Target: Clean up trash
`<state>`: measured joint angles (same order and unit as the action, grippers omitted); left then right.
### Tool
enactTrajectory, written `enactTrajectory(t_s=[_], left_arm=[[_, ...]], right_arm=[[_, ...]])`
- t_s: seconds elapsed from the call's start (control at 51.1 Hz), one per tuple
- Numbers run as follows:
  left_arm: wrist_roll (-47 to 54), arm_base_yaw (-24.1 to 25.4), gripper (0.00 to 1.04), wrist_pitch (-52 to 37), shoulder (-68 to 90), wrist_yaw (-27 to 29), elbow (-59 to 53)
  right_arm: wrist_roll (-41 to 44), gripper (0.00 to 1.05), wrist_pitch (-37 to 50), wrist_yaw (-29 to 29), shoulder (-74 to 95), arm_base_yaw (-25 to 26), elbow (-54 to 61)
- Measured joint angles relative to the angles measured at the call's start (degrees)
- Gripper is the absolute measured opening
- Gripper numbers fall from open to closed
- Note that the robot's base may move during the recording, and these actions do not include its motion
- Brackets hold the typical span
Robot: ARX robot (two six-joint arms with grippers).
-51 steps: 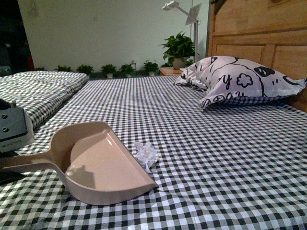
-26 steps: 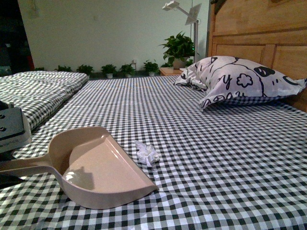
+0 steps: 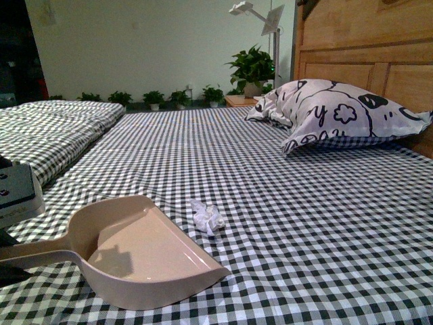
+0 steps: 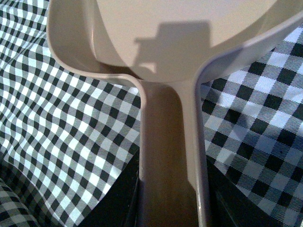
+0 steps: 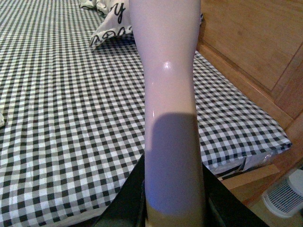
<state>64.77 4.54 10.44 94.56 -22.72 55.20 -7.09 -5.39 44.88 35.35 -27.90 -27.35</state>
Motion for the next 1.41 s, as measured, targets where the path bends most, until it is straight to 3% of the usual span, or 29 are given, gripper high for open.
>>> enactTrajectory(t_s=[0.469,0.528,0.626,0.782,0.919,1.408], left_arm=[[-0.1,0.0,0.28,0.8,0.3,0.0,0.1],[-0.1,0.0,0.28,0.8,0.3,0.0,0.1],[-0.1,0.0,0.28,0.8,0.3,0.0,0.1],[-0.1,0.0,0.28,0.8,0.3,0.0,0.1],[-0.1,0.0,0.28,0.8,0.3,0.0,0.1],[-0.1,0.0,0.28,0.8,0.3,0.0,0.1]], right_arm=[[0.0,0.20,0.0,0.0,0.0,0.0,0.0],[-3.5,0.20,-4.9,0.5,1.8,0.3,-1.6],[-8.5,0.20,-8.4,-7.0,7.7,4.1,-5.2],[-8.5,0.20,-3.6,-19.0,20.4,9.2,-12.8],[-6.9,0.20,0.0,-25.1,32.5,10.3,-19.8],[-3.2,0.20,-0.6,-31.2,63.5,7.1,-40.9]])
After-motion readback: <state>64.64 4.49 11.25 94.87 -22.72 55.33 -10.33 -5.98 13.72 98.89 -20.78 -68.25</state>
